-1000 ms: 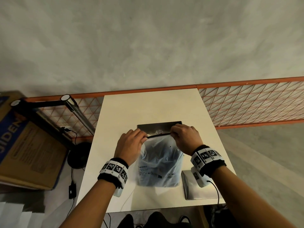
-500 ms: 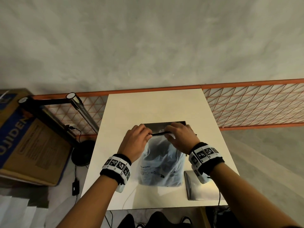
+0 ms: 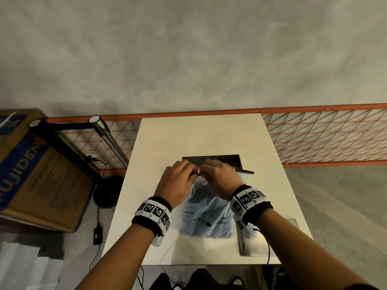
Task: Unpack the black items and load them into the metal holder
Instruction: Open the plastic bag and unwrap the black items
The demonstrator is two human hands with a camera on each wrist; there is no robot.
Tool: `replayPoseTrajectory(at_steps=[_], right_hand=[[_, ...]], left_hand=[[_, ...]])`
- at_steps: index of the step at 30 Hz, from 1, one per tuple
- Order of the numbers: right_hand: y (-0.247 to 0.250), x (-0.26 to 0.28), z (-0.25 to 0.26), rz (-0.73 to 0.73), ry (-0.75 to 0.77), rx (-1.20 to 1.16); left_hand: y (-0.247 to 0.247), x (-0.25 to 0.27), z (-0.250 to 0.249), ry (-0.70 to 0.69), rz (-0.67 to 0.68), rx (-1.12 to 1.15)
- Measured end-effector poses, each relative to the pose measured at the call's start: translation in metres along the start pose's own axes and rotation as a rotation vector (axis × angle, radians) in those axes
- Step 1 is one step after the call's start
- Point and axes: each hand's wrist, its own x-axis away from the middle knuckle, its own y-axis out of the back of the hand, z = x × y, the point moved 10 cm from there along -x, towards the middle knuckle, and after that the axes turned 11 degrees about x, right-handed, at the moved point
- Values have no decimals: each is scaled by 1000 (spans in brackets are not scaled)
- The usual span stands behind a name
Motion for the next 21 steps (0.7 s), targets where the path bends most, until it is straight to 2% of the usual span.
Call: replayPoseTrajectory(at_steps=[10, 16, 21], right_hand=[[8, 6, -26, -36, -66, -38], [3, 2, -30, 0, -89, -71], [1, -1, -29, 1, -111, -99]], left_hand=[[15, 14, 31, 46, -12, -24], [16, 16, 36, 86, -1, 119], [20, 13, 25, 37, -25, 158]])
